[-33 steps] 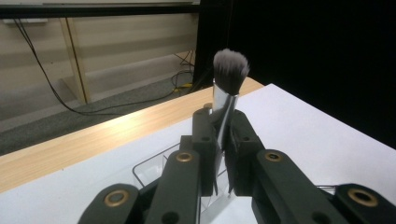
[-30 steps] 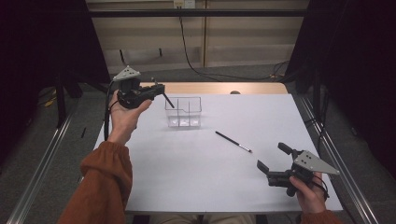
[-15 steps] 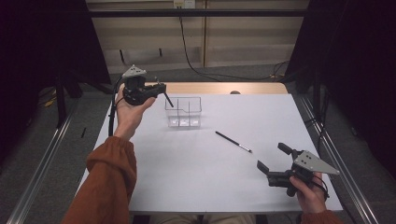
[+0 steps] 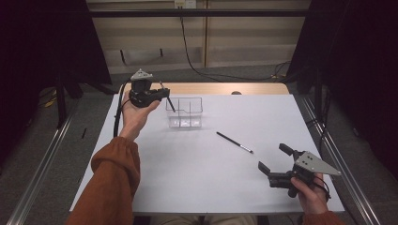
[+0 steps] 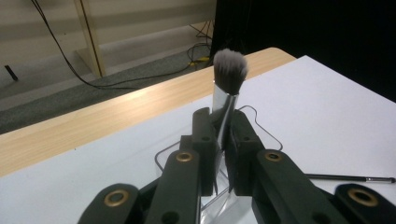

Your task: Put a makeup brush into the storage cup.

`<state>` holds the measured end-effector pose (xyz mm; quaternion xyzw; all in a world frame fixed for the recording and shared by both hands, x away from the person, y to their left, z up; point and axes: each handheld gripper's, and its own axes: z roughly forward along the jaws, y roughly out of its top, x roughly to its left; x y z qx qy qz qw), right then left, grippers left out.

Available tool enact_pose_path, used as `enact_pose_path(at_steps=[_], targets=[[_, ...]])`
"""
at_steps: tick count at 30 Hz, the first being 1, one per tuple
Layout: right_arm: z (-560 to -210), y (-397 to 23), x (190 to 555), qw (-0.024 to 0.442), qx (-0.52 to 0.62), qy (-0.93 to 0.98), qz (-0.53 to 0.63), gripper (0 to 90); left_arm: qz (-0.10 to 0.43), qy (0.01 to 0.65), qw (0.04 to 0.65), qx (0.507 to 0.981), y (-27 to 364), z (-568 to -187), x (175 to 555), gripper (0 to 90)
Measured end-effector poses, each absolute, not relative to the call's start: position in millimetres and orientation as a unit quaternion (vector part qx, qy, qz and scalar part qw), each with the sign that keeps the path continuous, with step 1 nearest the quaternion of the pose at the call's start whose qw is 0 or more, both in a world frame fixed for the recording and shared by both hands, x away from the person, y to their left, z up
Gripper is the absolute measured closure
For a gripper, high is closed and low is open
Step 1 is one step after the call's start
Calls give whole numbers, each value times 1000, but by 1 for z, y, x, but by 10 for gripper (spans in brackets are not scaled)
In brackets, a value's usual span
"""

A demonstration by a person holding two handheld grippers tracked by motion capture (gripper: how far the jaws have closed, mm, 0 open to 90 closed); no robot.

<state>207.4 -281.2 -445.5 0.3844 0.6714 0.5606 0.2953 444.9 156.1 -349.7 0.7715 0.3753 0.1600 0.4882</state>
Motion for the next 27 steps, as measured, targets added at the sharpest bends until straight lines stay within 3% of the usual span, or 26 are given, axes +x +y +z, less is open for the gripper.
enact_pose_path(at_steps=[23,27], targets=[[-446,-281,207,286,383,676,561,0,152,375,479,779,150,-369,447,835],[-446,-281,207,285,384,675,562,0,146,385,481,774,151,-370,448,795]])
